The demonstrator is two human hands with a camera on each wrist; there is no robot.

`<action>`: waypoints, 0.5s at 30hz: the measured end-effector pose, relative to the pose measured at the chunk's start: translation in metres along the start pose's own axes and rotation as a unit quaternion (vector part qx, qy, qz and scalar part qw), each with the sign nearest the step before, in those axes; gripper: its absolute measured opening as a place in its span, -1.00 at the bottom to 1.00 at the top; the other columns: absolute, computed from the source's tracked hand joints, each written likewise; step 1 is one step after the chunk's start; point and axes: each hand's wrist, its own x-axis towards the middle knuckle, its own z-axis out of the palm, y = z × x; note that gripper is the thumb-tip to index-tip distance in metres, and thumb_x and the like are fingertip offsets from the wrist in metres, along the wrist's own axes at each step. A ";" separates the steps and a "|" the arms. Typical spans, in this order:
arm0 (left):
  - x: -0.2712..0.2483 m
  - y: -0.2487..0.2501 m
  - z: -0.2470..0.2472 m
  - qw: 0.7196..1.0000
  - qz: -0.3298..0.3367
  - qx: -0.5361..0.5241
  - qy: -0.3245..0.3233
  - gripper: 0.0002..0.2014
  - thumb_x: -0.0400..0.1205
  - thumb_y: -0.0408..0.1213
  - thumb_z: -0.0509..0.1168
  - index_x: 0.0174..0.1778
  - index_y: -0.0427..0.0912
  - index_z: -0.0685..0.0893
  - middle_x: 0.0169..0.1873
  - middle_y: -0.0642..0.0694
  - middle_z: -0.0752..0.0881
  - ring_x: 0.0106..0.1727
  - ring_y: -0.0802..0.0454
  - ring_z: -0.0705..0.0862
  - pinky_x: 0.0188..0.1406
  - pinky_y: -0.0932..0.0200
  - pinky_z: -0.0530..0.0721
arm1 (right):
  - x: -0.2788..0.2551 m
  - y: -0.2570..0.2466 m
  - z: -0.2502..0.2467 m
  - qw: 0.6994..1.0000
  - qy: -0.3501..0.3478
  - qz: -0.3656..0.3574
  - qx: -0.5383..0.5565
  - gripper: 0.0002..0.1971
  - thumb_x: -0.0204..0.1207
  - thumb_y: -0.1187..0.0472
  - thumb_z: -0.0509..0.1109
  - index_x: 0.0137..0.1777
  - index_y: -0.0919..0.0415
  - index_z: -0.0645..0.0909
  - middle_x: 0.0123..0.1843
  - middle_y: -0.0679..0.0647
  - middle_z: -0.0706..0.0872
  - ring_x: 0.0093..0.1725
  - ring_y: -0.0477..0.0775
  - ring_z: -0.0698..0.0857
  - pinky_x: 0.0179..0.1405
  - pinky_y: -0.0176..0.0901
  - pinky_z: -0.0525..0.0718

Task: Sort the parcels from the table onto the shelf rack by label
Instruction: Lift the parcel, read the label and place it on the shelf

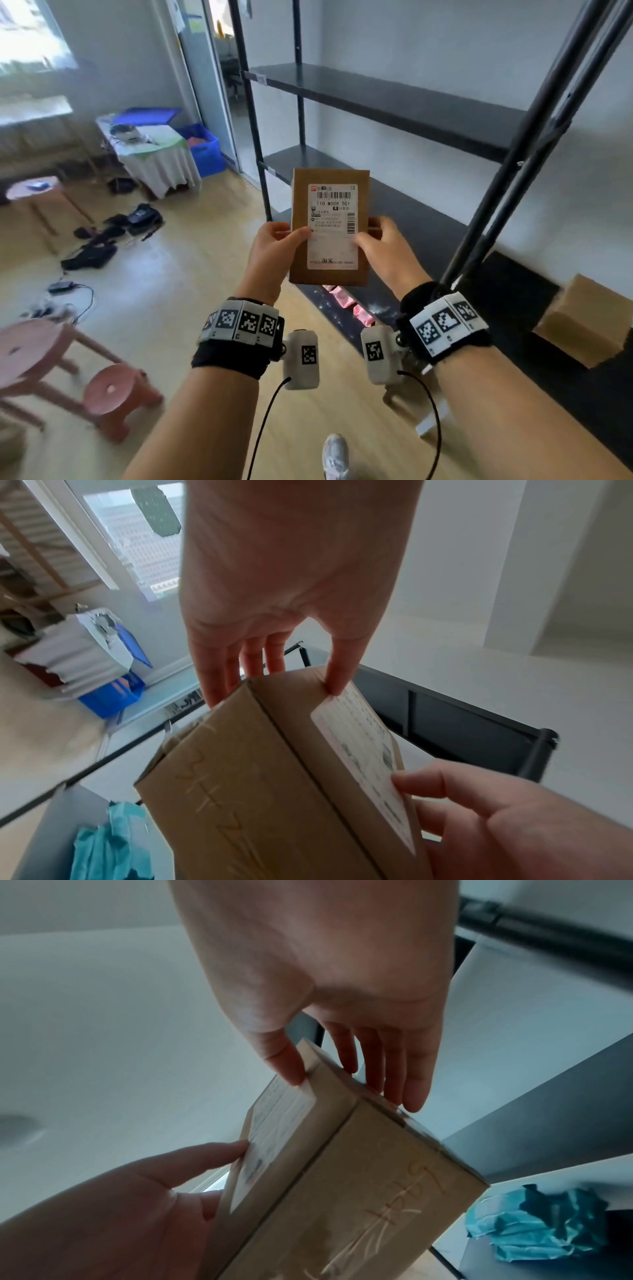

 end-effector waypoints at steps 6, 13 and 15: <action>0.077 0.012 -0.052 0.998 0.000 0.002 0.066 -0.62 0.65 -0.19 0.41 0.33 -0.25 0.55 0.10 -0.19 0.77 -0.03 0.02 0.80 -0.42 0.36 0.74 | 0.091 -0.024 0.070 0.998 -0.049 -0.023 0.013 -0.72 0.65 0.18 0.32 0.32 0.13 0.44 0.00 -0.12 0.64 -0.12 -0.24 0.65 -0.46 -0.52 0.58; 0.178 0.038 -0.094 0.993 0.008 0.015 0.116 -0.61 0.67 -0.22 0.39 0.37 -0.25 0.54 0.14 -0.19 0.76 -0.08 0.05 0.80 -0.49 0.41 0.71 | 0.202 -0.059 0.137 0.995 -0.089 -0.037 0.023 -0.70 0.64 0.18 0.33 0.34 0.14 0.42 -0.04 -0.11 0.65 -0.10 -0.18 0.68 -0.26 -0.35 0.64; 0.204 0.044 -0.106 0.992 0.015 0.019 0.124 -0.61 0.68 -0.22 0.38 0.38 -0.25 0.53 0.15 -0.19 0.75 -0.08 0.07 0.79 -0.47 0.40 0.71 | 0.229 -0.069 0.155 0.994 -0.097 -0.045 0.020 -0.67 0.65 0.15 0.33 0.37 0.16 0.43 0.06 -0.02 0.68 -0.06 -0.14 0.70 -0.19 -0.29 0.69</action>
